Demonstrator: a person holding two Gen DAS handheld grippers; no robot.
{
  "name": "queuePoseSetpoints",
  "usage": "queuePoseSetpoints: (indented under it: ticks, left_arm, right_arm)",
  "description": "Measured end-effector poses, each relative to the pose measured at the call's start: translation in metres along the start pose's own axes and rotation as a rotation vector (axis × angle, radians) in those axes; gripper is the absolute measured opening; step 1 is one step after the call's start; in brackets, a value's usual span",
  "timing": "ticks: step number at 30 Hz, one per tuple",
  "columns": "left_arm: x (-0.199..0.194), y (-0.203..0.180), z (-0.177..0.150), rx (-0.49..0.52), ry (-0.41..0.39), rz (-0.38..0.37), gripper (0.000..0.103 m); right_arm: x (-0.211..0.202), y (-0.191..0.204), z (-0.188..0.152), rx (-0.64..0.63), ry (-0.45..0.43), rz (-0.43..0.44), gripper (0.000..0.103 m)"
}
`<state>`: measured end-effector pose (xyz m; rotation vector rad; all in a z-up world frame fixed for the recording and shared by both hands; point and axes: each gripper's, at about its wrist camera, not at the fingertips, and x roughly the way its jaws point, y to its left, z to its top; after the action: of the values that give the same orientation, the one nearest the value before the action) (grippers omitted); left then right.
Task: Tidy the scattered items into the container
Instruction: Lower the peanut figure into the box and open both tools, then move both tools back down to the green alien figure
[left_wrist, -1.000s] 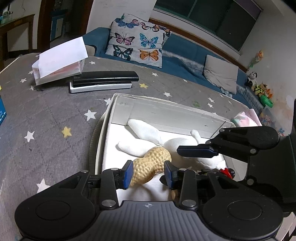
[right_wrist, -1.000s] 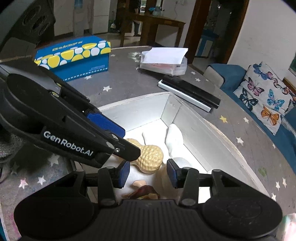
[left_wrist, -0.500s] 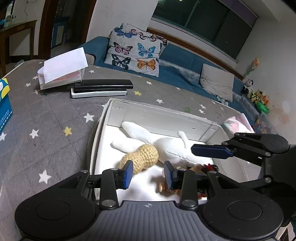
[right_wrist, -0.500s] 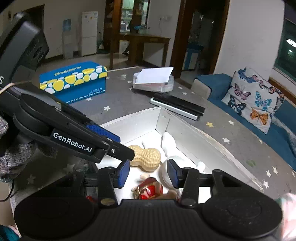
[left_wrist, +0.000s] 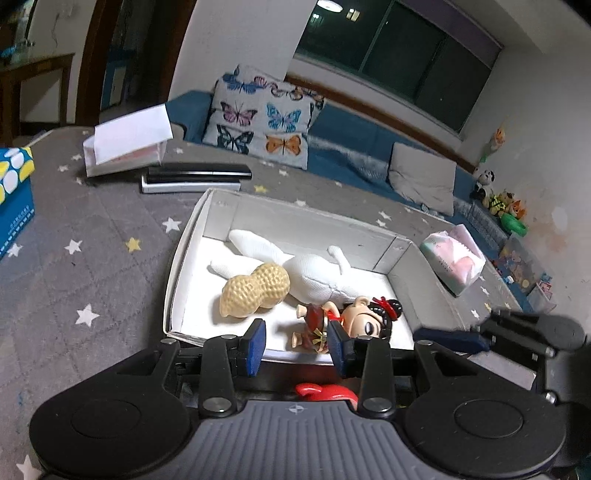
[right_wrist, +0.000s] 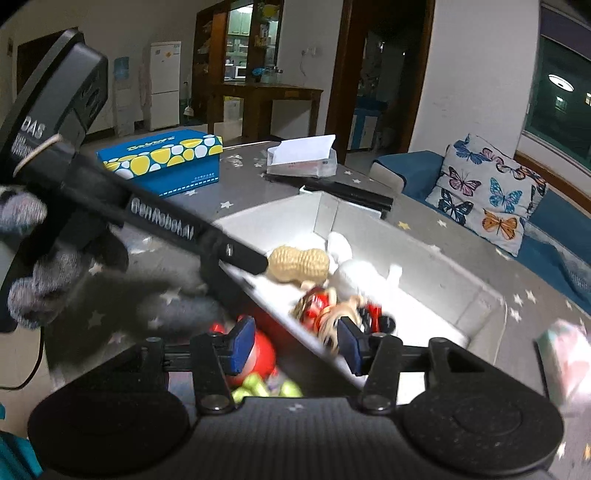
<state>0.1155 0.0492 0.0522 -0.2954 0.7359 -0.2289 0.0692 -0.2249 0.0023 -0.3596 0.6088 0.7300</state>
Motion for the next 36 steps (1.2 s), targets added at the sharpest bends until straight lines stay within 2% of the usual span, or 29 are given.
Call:
queuePoseSetpoints:
  ticks: [7, 18, 28, 36]
  left_arm:
    - [-0.014, -0.005, -0.013, -0.018, -0.011, -0.025, 0.039]
    - [-0.008, -0.019, -0.051, -0.03, 0.069, -0.087, 0.038]
    - [0.008, -0.022, -0.068, -0.081, 0.136, -0.128, 0.038]
    - [0.015, -0.027, -0.07, -0.088, 0.155, -0.153, 0.038]
  right_arm:
    - [-0.019, 0.004, -0.029, 0.027, -0.009, -0.014, 0.051]
    - [-0.004, 0.002, -0.06, 0.087, 0.033, -0.012, 0.056]
    - [0.001, 0.003, -0.067, 0.118, 0.032, 0.005, 0.056]
    - [-0.002, 0.007, -0.067, 0.117, 0.035, 0.027, 0.055]
